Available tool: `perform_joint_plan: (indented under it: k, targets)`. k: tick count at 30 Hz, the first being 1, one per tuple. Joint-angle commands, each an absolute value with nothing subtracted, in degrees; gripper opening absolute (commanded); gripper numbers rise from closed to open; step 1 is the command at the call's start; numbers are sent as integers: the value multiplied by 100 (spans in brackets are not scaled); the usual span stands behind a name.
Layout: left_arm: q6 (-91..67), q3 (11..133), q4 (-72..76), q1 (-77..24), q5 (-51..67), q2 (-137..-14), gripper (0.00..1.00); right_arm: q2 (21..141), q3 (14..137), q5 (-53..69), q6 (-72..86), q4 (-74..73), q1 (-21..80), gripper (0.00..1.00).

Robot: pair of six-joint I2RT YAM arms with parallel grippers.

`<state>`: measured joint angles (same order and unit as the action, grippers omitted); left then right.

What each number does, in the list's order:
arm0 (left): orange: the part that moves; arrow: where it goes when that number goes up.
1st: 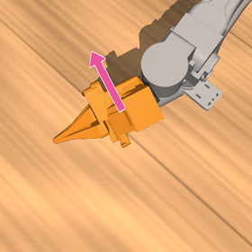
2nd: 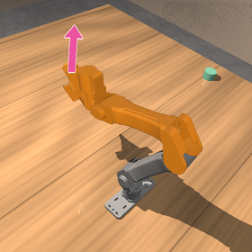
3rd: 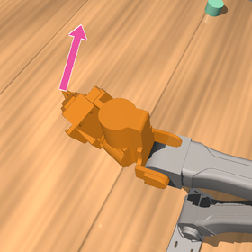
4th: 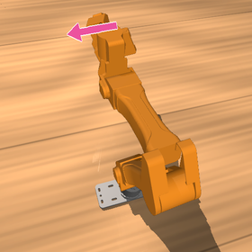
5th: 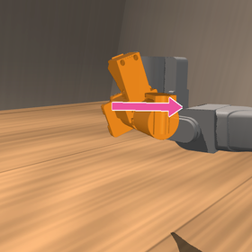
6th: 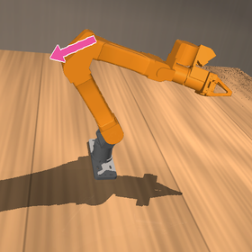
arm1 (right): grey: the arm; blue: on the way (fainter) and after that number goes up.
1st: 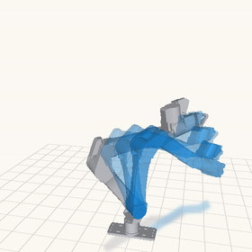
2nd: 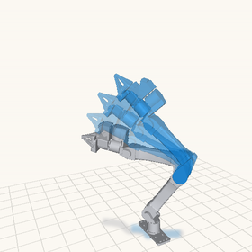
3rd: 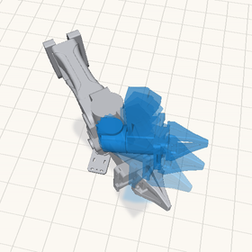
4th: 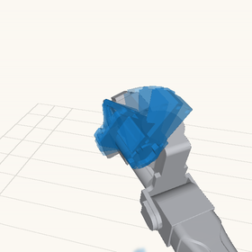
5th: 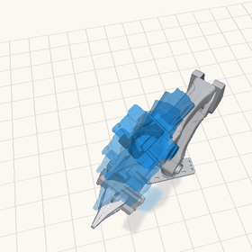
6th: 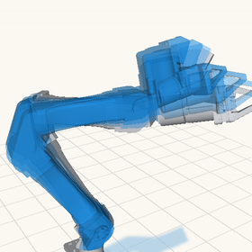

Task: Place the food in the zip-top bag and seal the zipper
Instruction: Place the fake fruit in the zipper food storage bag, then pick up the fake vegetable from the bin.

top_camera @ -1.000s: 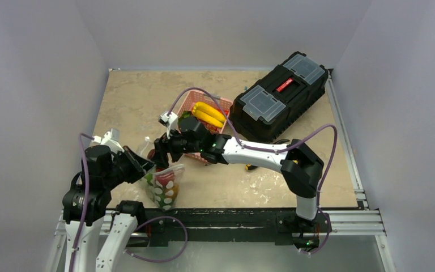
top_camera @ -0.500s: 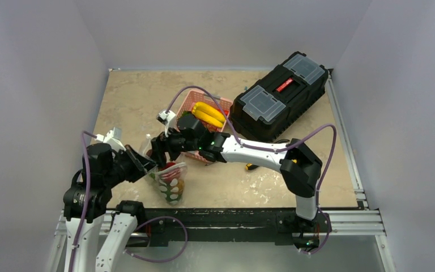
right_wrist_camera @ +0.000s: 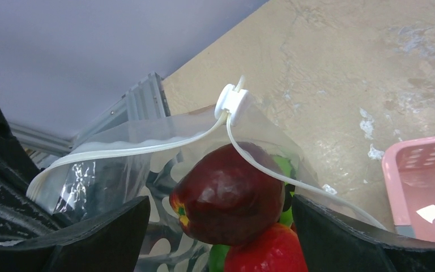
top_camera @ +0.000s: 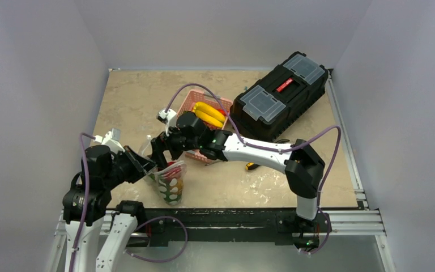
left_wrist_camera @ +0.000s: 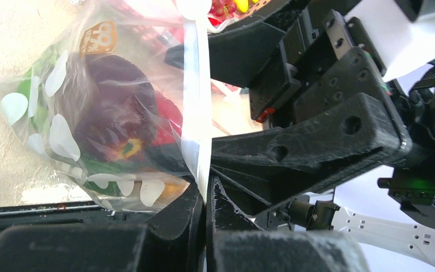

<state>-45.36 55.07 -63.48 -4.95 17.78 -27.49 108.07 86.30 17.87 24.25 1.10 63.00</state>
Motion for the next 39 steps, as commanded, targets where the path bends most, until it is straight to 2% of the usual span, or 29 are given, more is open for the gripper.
perform_joint_plan:
  k: [1, 11, 20, 24, 30, 35, 39]
  targets:
    - [-4448, 5476, -6134, -501, 1709, -2717, 0, 10044, 8895, 1442, 2146, -56, 6357, 99]
    - [-4474, 5367, -6136, -501, 1456, -2693, 0, 9256, 8833, 782, 1752, -474, 6264, 99]
    - [-4469, 5467, -6483, -501, 788, -2485, 0, 8889, 8446, -138, 1604, -528, 5637, 99]
    - [-4487, 5468, -6569, -501, 636, -2399, 0, 9246, 8776, -521, 1646, -1235, 5267, 99]
    - [-4547, 5420, -6513, -508, 679, -2396, 0, 10582, 10013, -1024, 2138, -2934, 5129, 99]
    - [-4559, 5390, -6510, -501, 725, -2416, 0, 11057, 9904, -869, 3095, -2814, 5106, 99]
    - [-4571, 5395, -6512, -501, 748, -2402, 0, 11593, 10121, -1303, 4091, -3053, 5106, 99]
